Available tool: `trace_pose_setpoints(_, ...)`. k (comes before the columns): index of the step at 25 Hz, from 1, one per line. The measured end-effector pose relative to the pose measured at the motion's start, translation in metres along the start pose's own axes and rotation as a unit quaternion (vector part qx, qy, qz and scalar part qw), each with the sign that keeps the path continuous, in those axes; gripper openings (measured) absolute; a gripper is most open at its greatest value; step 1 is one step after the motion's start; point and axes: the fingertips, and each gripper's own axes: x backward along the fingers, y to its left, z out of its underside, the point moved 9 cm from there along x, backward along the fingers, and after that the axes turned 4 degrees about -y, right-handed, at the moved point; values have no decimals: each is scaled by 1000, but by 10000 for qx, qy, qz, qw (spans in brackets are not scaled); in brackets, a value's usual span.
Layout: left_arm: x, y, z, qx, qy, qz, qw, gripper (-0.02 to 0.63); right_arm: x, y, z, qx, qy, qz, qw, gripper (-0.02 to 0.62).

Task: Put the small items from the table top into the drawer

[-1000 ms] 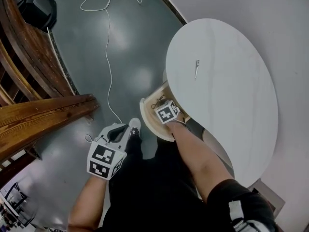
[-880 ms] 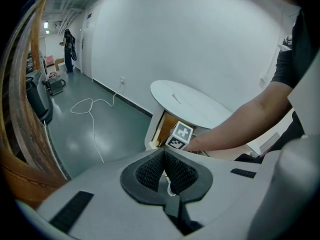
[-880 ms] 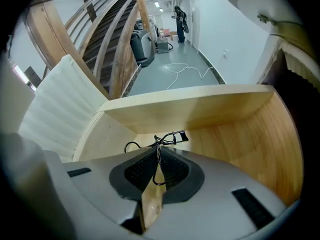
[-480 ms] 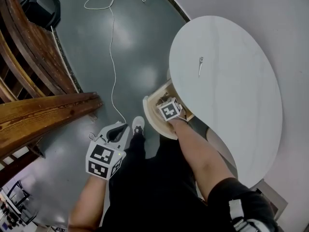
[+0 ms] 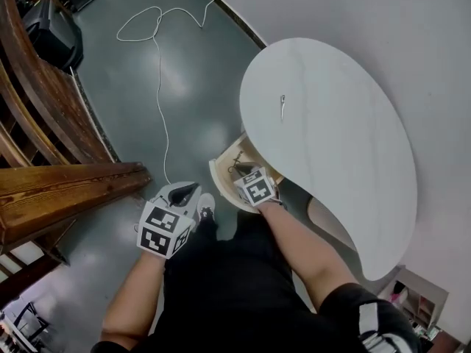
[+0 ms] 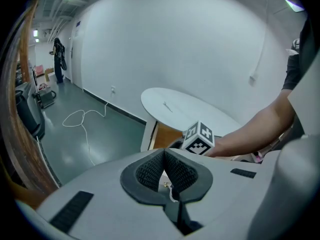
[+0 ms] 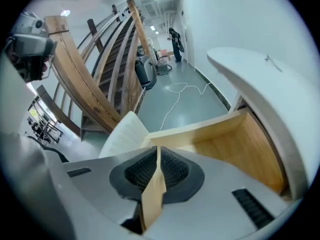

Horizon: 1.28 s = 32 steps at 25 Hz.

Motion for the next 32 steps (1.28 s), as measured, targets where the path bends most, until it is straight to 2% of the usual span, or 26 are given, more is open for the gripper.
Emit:
trace_pose_setpoints(5,-2,2,-24,-320,-226,187,9991,15,46,12,-26,-128,-679,44,9976,11)
trace_pose_setpoints(10,4,-4,-30,-489,-291,311,9979,15,96,23,-42,-234,-1185,98,9926,8)
trace_pose_setpoints(19,1,-23,-61,-917,-633,801,9905,15,189,22,-61,-511,-1963,648,9771,8)
trace_pose_setpoints(24,-11,-38,-86,-1237,-769,1044,9838,15,223,13,-52,-767,-2201,1059,9667,8)
trace_pose_setpoints(32,-25,-58,-107,-1426,-792,1261,9785,15,246,-16,-30,-1068,-2223,1447,9583,8)
